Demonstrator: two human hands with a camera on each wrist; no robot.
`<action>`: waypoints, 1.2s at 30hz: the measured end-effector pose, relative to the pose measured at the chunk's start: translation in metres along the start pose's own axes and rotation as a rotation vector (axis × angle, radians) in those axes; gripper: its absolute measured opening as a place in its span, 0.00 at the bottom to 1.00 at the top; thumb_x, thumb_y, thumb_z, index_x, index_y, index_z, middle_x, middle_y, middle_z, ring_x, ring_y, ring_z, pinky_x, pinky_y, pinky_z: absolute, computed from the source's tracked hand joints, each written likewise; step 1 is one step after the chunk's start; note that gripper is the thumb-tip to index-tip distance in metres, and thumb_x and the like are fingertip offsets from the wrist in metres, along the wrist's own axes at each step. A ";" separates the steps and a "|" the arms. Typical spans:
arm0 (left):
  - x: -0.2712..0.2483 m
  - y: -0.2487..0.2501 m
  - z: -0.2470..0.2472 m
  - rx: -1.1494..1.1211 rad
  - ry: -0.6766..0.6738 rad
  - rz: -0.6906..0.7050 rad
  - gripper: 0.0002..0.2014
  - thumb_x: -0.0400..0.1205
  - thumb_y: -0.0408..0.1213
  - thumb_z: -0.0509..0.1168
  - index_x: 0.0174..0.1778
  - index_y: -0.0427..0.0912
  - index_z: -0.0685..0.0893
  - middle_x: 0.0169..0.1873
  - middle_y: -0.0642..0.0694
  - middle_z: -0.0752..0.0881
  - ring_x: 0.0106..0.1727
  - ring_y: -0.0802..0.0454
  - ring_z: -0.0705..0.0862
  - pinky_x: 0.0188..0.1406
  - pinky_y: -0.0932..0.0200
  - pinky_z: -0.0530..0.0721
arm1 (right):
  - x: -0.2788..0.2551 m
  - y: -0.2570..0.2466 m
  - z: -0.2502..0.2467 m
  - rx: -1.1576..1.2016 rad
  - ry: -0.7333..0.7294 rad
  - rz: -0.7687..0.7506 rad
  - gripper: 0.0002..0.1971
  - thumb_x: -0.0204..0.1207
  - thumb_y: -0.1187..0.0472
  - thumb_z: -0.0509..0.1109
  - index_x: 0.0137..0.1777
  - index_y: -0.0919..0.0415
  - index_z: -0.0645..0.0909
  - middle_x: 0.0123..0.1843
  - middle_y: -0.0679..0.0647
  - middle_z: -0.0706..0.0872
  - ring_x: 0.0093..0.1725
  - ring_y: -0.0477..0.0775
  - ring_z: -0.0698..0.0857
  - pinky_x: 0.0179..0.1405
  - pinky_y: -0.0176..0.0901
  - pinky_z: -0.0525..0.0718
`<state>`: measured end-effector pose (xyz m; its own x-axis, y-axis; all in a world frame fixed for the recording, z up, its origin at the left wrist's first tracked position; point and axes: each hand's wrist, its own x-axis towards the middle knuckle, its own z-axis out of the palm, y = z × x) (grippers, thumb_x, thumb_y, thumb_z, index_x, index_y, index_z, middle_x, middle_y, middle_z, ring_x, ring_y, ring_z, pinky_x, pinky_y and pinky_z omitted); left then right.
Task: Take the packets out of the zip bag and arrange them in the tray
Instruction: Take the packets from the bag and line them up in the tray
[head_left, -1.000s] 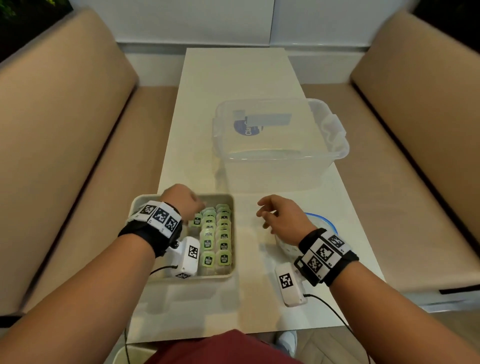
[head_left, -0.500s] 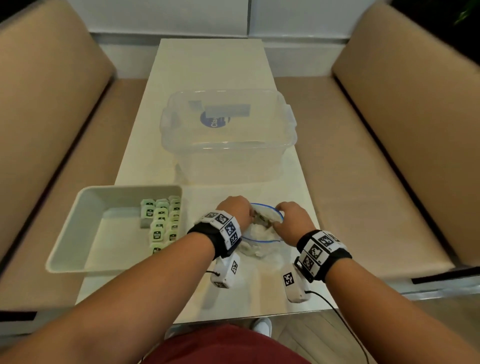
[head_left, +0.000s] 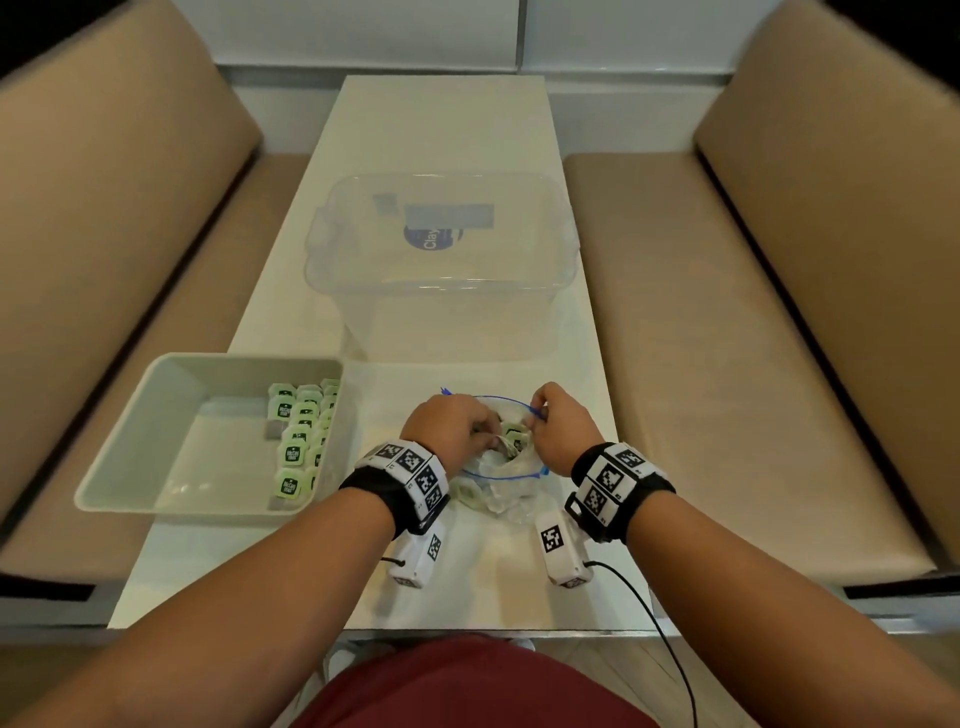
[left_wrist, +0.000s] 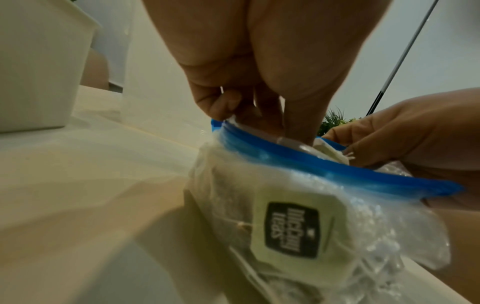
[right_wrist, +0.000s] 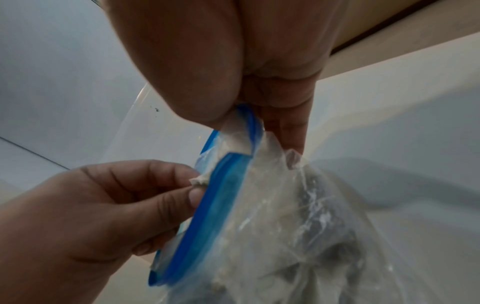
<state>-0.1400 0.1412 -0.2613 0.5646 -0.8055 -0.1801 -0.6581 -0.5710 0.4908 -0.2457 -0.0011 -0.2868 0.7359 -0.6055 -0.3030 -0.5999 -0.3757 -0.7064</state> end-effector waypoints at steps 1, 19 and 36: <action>-0.001 0.001 0.000 0.006 0.001 0.010 0.04 0.77 0.45 0.73 0.44 0.54 0.91 0.46 0.54 0.90 0.48 0.52 0.86 0.51 0.55 0.83 | 0.001 0.001 -0.001 0.004 -0.009 -0.001 0.06 0.81 0.66 0.62 0.48 0.53 0.73 0.45 0.57 0.85 0.40 0.59 0.82 0.32 0.44 0.78; -0.013 -0.008 -0.069 -0.709 0.267 0.013 0.09 0.76 0.33 0.76 0.37 0.54 0.90 0.38 0.46 0.92 0.42 0.53 0.89 0.52 0.53 0.87 | -0.019 -0.062 -0.019 0.555 -0.311 -0.288 0.10 0.85 0.65 0.65 0.64 0.63 0.78 0.54 0.67 0.90 0.44 0.63 0.91 0.45 0.53 0.91; -0.046 -0.041 -0.128 -0.449 0.440 0.032 0.03 0.78 0.40 0.74 0.40 0.52 0.88 0.33 0.52 0.89 0.36 0.53 0.85 0.39 0.60 0.84 | -0.023 -0.110 0.009 0.434 -0.049 -0.355 0.02 0.83 0.57 0.68 0.51 0.51 0.82 0.28 0.40 0.79 0.29 0.47 0.74 0.35 0.47 0.77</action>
<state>-0.0758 0.2221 -0.1638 0.7633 -0.6255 0.1617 -0.4587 -0.3484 0.8175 -0.1939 0.0606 -0.2076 0.8888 -0.4578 -0.0205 -0.1360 -0.2208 -0.9658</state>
